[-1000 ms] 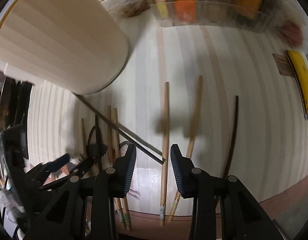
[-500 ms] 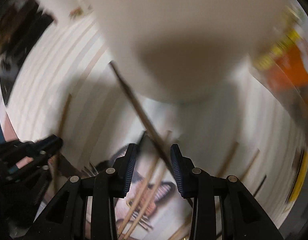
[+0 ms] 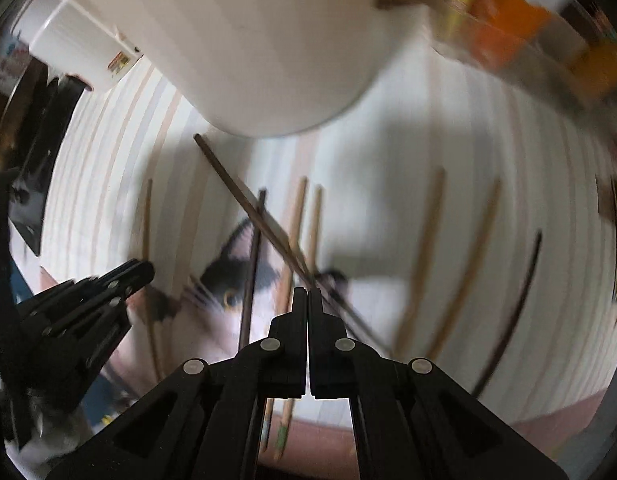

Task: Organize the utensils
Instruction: 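Close left tool on a wooden chopstick while right tool reaches a dark chopstick, then close right tool on the dark brown chopstick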

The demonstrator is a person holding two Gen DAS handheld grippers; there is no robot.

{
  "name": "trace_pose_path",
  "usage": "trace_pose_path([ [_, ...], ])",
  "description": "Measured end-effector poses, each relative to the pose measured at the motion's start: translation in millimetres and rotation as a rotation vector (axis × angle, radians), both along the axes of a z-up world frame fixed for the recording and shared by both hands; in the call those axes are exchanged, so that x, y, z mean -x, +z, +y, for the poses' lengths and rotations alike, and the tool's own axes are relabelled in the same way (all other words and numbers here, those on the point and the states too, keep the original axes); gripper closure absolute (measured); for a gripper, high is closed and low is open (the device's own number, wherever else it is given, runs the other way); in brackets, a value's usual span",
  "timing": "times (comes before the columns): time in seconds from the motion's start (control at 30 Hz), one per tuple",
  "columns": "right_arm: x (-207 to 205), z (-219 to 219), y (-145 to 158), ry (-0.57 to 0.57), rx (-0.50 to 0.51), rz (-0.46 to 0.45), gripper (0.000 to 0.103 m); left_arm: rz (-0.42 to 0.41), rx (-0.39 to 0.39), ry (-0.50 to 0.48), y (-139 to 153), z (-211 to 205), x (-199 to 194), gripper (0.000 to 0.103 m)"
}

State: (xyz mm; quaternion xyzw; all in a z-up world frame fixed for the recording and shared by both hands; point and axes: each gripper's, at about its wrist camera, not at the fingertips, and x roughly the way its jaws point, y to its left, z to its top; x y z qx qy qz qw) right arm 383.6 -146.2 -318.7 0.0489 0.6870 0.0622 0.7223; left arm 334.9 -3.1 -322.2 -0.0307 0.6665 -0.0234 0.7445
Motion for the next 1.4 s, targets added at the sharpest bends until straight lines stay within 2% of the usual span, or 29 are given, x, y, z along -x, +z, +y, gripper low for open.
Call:
trace_pose_path([
  [0.07,1,-1,6,0.016,-0.041,-0.018,0.102,-0.006,-0.013,-0.012,0,-7,0,0.099],
  [0.13,-2,5,9,0.034,-0.044,-0.041,0.09,-0.008,-0.029,-0.013,3,-8,6,0.099],
  [0.17,-6,11,10,0.057,-0.035,-0.056,0.077,-0.013,-0.042,-0.011,4,-5,6,0.099],
  [0.2,-8,17,10,0.079,-0.021,-0.073,0.071,-0.019,-0.06,-0.007,4,-1,7,0.099],
  [0.23,-12,29,9,0.11,-0.002,-0.085,0.07,-0.022,-0.073,0.0,4,3,6,0.099],
  [0.37,-28,61,-6,0.265,0.103,-0.073,0.07,-0.019,-0.095,0.049,0,27,3,0.099],
  [0.47,-34,82,-32,0.361,0.209,-0.014,0.07,-0.018,-0.098,0.075,-1,38,2,0.099],
  [0.5,-35,86,-33,0.375,0.211,-0.031,0.078,-0.016,-0.095,0.082,-2,40,2,0.099],
  [0.57,-35,91,-36,0.382,0.207,-0.003,0.094,-0.016,-0.087,0.096,-2,43,1,0.099],
  [0.73,-31,94,-30,0.357,0.189,0.014,0.097,-0.02,-0.07,0.114,2,53,6,0.099],
  [0.77,-32,93,-29,0.349,0.185,0.015,0.097,-0.022,-0.065,0.114,3,53,6,0.099],
  [0.83,-27,77,-21,0.319,0.165,0.017,0.097,-0.029,-0.059,0.109,10,66,34,0.099],
  [0.97,-16,52,0,0.217,0.111,0.018,0.097,-0.044,-0.039,0.08,18,55,41,0.099],
  [1.13,-3,-13,16,-0.038,-0.006,0.038,0.097,-0.03,0.0,0.02,16,27,42,0.099],
  [1.23,-4,-51,10,-0.199,-0.052,0.058,0.097,-0.004,0.016,-0.02,8,12,41,0.099],
  [1.3,0,-63,1,-0.255,-0.066,0.082,0.097,0.007,0.009,-0.046,4,4,40,0.099],
  [1.4,8,-79,-12,-0.269,-0.025,0.098,0.096,0.003,-0.011,-0.07,4,-3,39,0.099],
])
